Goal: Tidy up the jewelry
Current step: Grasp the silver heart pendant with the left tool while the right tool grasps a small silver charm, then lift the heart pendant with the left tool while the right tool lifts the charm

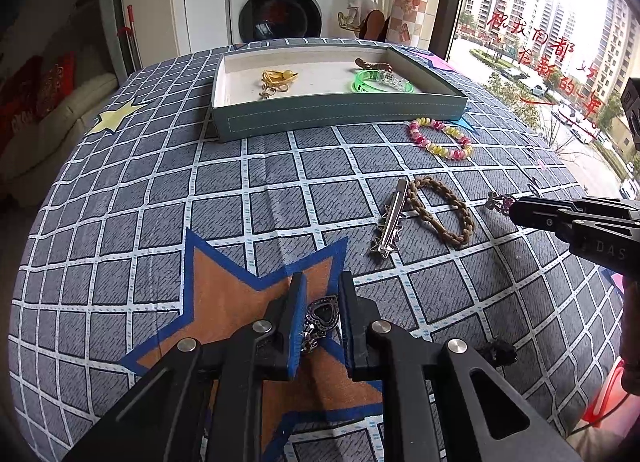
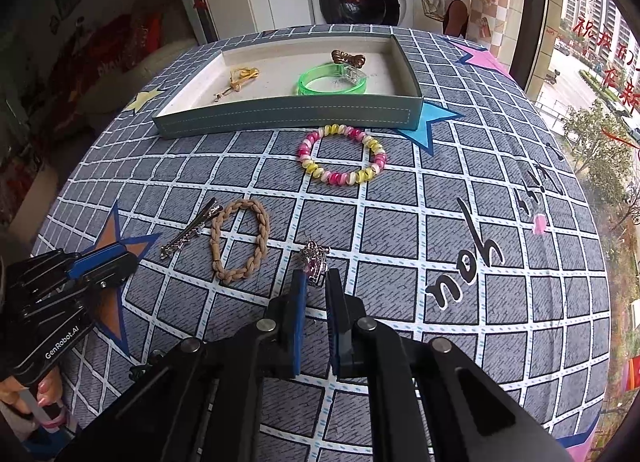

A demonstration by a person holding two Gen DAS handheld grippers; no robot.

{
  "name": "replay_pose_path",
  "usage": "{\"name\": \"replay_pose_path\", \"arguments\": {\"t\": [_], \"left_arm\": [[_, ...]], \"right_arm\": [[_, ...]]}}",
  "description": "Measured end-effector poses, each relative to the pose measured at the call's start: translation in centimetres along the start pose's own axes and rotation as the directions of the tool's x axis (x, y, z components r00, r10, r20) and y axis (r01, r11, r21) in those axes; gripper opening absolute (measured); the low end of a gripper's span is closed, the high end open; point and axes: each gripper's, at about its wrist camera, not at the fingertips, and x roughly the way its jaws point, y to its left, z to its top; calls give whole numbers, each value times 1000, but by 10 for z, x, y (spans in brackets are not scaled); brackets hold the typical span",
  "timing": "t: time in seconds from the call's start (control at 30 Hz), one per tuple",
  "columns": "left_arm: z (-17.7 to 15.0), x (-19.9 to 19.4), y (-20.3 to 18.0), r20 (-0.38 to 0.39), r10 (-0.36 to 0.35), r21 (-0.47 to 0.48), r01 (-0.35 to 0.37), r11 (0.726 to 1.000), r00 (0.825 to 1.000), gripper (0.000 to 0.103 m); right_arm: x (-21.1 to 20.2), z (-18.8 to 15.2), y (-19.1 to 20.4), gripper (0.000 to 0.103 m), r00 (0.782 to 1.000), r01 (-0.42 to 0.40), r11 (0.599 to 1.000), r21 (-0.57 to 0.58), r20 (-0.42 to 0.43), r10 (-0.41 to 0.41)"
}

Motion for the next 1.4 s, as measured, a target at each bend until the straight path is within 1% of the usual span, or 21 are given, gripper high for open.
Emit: {"name": "replay_pose_path", "arguments": {"t": [0.17,0.43,0.6,0.9,1.1,1.23,1.4], "left_arm": [[0,-4,5,5,-8,-17,8,1000,1000,25],[3,-15,8,28,-10,-19,10,1000,1000,25],[7,-22,11,45,-25,-37,27,999,999,25],[13,-30,18,63,-18,-43,20,999,998,25],[19,-37,29,79,-24,-75,30,997,997,25],[19,-39,29,78,-7,-61,11,998,997,25],[5,-32,17,58,43,-12,-43,999,997,26]], "right_arm": [[-8,2,-3,10,1000,-9,1000,5,18,9],[-19,5,-5,9,999,-25,1000,10,41,24],[-25,7,-8,9,998,-40,999,23,55,38],[-35,12,-18,9,996,-54,997,52,78,50],[-41,18,-26,9,992,-91,992,87,94,82],[-45,22,-30,9,990,-104,990,97,103,94],[-37,15,-31,9,991,-111,988,111,81,102]]}}
